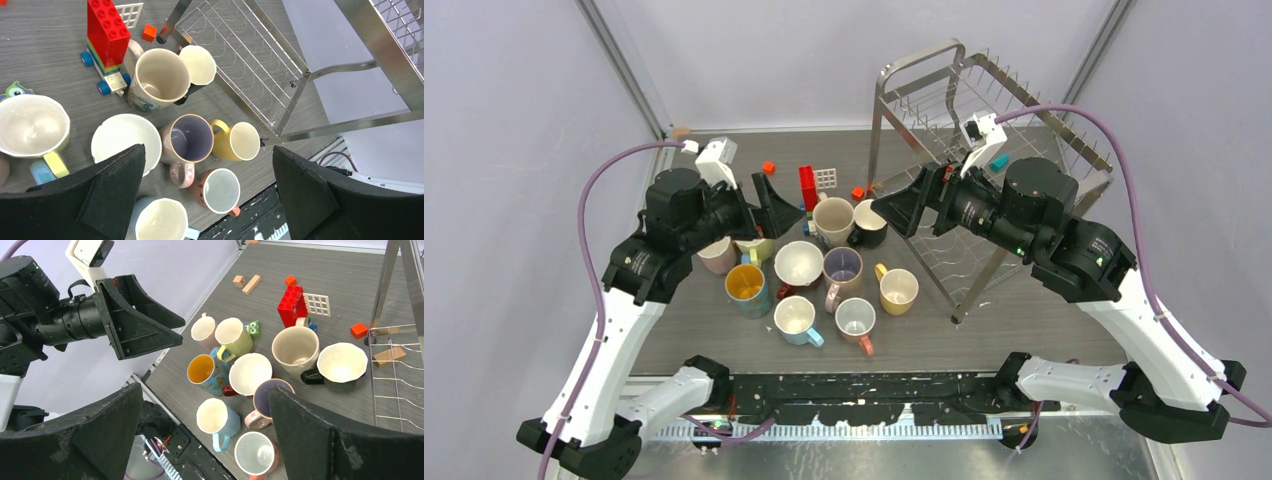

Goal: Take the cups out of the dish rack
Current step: Reset both arms

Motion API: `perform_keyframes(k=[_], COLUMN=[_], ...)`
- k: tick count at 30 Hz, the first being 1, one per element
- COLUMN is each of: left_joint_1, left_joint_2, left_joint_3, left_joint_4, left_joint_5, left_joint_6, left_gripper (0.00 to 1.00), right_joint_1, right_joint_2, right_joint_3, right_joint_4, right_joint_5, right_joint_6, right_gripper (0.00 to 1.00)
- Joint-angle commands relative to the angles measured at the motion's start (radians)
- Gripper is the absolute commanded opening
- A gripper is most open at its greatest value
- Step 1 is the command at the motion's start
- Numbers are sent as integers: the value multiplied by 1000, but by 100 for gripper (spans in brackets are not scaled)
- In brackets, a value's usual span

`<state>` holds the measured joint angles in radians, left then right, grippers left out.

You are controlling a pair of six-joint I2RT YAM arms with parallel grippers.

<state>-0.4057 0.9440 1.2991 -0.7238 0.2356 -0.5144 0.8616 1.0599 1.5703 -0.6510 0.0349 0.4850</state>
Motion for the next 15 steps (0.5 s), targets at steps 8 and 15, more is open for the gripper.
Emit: perform_keyframes(k=[8, 15], left_joint_1=[-4, -4], left_joint_2=[-20, -15], left_joint_3=[-10, -10], left_joint_4=[4, -6], left_joint_5=[-6, -11], left_joint_6=[36, 37], left_gripper=[100, 100], right_joint_1=[1, 1], right_joint_2=[-20, -25], right_joint_3=[-23, -31], right_joint_4=[61, 60], right_joint_5=[-11, -9], right_joint_6=[-6, -6], right_gripper=[100, 100])
